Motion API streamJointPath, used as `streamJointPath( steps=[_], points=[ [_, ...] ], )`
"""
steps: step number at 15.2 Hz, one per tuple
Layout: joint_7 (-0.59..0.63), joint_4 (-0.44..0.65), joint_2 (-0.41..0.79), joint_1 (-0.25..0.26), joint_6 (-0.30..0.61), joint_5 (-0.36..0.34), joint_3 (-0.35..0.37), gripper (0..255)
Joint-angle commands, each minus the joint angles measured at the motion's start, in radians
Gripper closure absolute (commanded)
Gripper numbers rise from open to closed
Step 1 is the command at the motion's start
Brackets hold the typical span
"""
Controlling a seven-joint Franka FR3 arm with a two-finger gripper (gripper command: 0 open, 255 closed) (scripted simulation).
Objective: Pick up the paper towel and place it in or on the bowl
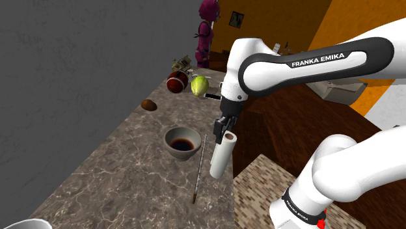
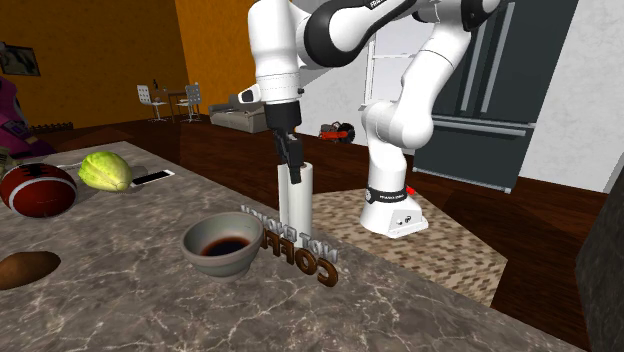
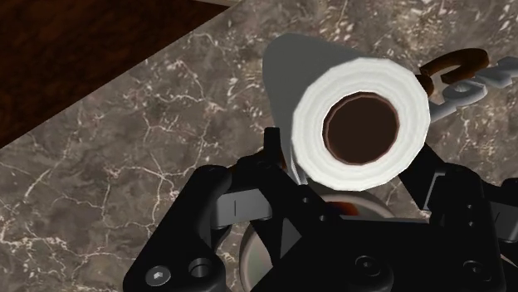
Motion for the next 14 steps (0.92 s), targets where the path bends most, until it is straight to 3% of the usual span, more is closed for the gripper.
streamJointPath(
  steps=[1,8,14],
  points=[
    [0.000,0.000,0.000,0.000,0.000,0.000,0.000,255],
    [0.000,-0.001,0.000,0.000,0.000,0.000,0.000,255],
    [0.008,0.061,-0.030,-0.003,-0.091,-0.011,-0.012,255]
  ],
)
